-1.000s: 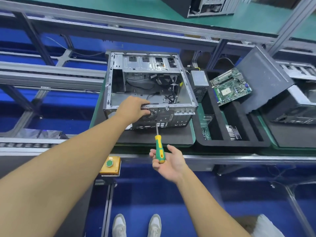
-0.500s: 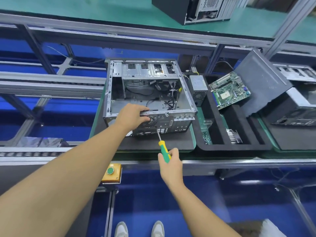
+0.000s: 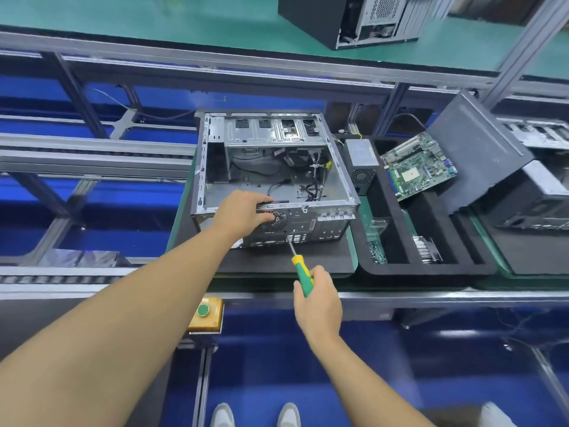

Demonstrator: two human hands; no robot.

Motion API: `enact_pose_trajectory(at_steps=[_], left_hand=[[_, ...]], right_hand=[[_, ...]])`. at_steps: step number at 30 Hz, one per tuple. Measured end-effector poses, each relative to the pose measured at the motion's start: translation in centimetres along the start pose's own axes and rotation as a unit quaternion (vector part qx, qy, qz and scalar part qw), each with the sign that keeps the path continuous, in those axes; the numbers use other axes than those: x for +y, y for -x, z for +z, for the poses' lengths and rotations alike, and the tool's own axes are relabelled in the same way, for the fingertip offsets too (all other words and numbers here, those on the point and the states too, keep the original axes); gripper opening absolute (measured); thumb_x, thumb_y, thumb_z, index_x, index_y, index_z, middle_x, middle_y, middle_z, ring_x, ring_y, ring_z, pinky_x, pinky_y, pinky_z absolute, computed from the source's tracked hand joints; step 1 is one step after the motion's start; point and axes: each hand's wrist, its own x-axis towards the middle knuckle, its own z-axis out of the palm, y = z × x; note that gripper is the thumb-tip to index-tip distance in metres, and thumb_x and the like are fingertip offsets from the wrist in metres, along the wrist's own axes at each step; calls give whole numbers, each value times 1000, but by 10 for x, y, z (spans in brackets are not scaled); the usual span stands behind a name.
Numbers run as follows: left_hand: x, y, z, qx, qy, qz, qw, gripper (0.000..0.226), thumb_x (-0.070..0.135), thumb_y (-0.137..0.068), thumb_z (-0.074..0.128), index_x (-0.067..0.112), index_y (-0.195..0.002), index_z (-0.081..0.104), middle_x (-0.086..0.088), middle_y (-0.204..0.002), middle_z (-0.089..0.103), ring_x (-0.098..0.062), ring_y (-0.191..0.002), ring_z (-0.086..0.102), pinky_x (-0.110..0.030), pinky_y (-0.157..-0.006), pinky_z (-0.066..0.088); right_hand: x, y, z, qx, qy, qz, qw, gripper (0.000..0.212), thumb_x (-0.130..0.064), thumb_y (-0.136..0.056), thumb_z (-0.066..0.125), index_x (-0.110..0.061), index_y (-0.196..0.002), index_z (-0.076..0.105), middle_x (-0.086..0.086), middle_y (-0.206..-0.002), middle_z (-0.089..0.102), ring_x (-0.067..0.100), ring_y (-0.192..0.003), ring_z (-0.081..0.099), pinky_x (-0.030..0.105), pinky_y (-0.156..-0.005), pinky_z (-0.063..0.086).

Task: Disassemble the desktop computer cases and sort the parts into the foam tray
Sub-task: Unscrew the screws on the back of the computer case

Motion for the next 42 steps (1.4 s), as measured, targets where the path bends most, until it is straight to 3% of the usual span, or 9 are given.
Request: enact_pose_trajectory(at_steps=[4, 8, 10, 20, 27, 32, 35, 38, 42], left_hand=[[-1, -1, 1, 6, -3, 4, 1000, 48, 44, -86, 75, 29, -131, 66, 0, -123, 71, -22, -116, 62, -34, -92, 51], [-2, -1, 2, 15, -6, 5, 1000, 47, 45, -86, 75, 30, -129, 67, 0, -120, 72, -22, -114, 62, -30, -86, 47], [-2, -2, 3, 14, -6, 5, 1000, 47, 45, -86, 75, 30, -129, 67, 0, -120, 72, -21, -113, 62, -30, -85, 47], [-4, -3, 4, 17, 2, 4, 1000, 47, 43, -86, 76, 28, -129, 67, 1, -123, 71, -20, -116, 61, -28, -87, 45], [-4, -3, 2, 9, -7, 8, 1000, 47, 44, -85, 76, 27, -128, 66, 2, -121, 71, -21, -115, 62, -30, -86, 46], [-5, -2, 3, -13, -27, 28, 999, 47, 43, -90, 70, 27, -133, 60, 6, -129, 66, -19, -120, 58, -33, -90, 45], [2, 8, 5, 50, -121, 141, 981, 55, 39, -90, 68, 20, -139, 53, 0, -138, 57, -23, -127, 51, -43, -102, 40], [15, 26, 17, 122, -95, 295, 943, 25, 23, -85, 64, 10, -106, 64, -8, -102, 63, -30, -93, 58, -42, -76, 47], [25, 50, 53, -32, 74, 44, 996, 7, 23, -91, 52, 19, -89, 58, 4, -76, 63, -28, -74, 62, -38, -68, 53]], right_hand=[[0, -10, -1, -99, -223, 107, 964, 23, -29, -96, 63, -19, -97, 43, 2, -85, 49, 17, -58, 42, 30, -46, 38], [-1, -19, -9, -238, -504, 338, 758, 40, -41, -103, 44, -4, -106, 59, 8, -78, 49, 15, -52, 36, 26, -43, 27], [0, -23, -12, -265, -533, 346, 726, 40, -26, -103, 38, 4, -105, 63, 11, -75, 53, 17, -52, 38, 27, -45, 31], [-7, -12, 1, -145, -437, 240, 855, 27, 0, -91, 64, -12, -110, 48, 10, -103, 48, 17, -76, 52, 27, -54, 55], [-10, -22, -5, -237, -511, 339, 754, 43, -34, -106, 41, 1, -120, 60, 13, -89, 61, 16, -56, 45, 26, -44, 35], [-8, -21, -2, -224, -482, 289, 796, 19, -17, -102, 54, -4, -115, 61, 11, -90, 65, 18, -69, 58, 32, -60, 56], [-3, -21, 0, -203, -472, 260, 818, 24, -10, -94, 66, -12, -115, 54, 11, -100, 59, 18, -74, 65, 33, -63, 59], [-4, -23, 1, -201, -436, 250, 841, 28, -14, -92, 70, -18, -113, 51, 8, -100, 56, 10, -59, 57, 23, -46, 44], [-6, -28, 1, -201, -476, 313, 797, 25, -28, -99, 54, -8, -115, 56, 12, -95, 60, 17, -55, 51, 25, -41, 34]])
